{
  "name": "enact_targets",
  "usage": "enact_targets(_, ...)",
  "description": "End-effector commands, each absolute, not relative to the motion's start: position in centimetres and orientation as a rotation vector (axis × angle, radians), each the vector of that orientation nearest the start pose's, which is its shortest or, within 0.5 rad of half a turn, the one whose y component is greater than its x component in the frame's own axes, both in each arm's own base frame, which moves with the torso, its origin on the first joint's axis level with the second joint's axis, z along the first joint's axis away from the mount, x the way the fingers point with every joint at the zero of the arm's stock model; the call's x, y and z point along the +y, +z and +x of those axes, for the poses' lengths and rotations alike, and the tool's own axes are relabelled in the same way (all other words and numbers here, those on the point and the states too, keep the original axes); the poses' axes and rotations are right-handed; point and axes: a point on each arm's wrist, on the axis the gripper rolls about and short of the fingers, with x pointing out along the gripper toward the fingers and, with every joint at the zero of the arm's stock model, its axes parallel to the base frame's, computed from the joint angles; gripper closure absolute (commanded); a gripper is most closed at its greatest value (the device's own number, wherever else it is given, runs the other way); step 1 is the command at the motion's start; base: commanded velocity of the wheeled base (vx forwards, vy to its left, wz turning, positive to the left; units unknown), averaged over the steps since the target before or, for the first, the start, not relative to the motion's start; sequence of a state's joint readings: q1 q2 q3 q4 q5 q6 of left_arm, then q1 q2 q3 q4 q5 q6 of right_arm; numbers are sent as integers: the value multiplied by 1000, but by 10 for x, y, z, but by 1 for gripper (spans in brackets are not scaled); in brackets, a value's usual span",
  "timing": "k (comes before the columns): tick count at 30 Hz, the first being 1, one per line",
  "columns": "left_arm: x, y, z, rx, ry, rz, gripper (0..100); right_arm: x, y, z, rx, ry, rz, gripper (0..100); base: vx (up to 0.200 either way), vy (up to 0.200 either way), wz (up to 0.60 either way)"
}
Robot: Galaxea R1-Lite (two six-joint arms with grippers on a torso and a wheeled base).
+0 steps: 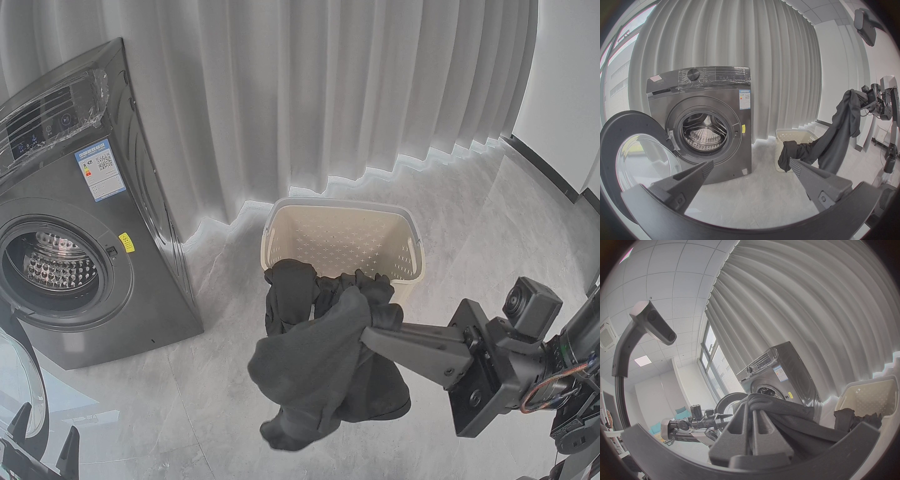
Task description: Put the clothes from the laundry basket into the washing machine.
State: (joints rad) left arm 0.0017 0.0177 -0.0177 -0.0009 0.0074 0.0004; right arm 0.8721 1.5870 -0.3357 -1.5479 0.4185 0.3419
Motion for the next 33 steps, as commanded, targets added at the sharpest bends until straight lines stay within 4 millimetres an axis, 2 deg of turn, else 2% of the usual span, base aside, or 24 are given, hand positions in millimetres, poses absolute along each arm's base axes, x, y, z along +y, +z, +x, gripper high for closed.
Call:
enact_targets(1, 0, 76, -22, 3, 11, 0, 0, 178, 198, 139, -143, 1327, 373, 100, 0, 0, 0)
enact_targets(6, 0, 76, -22, 5, 11, 0, 0, 177, 210, 149, -197, 1286, 387, 100, 0, 0, 0)
enact_targets(11, 0, 76, -22, 3, 11, 2, 0, 161, 202, 189, -195, 1120, 354, 100, 0, 0, 0)
enact_targets(14, 0, 76, -22, 3, 9, 0, 0, 155, 198, 202, -187, 1068, 346, 100, 0, 0, 0)
enact_targets(22, 0, 76, -22, 3, 11, 0, 0, 149, 196, 210, -188, 1029, 335, 100, 0, 0, 0)
enact_targets(26, 0, 76, -23, 2, 11, 0, 0, 146, 205, 218, -225, 1019, 343, 100, 0, 0, 0)
enact_targets(33, 0, 76, -22, 3, 9, 0, 0, 134, 194, 226, -113, 971, 370, 100, 0, 0, 0)
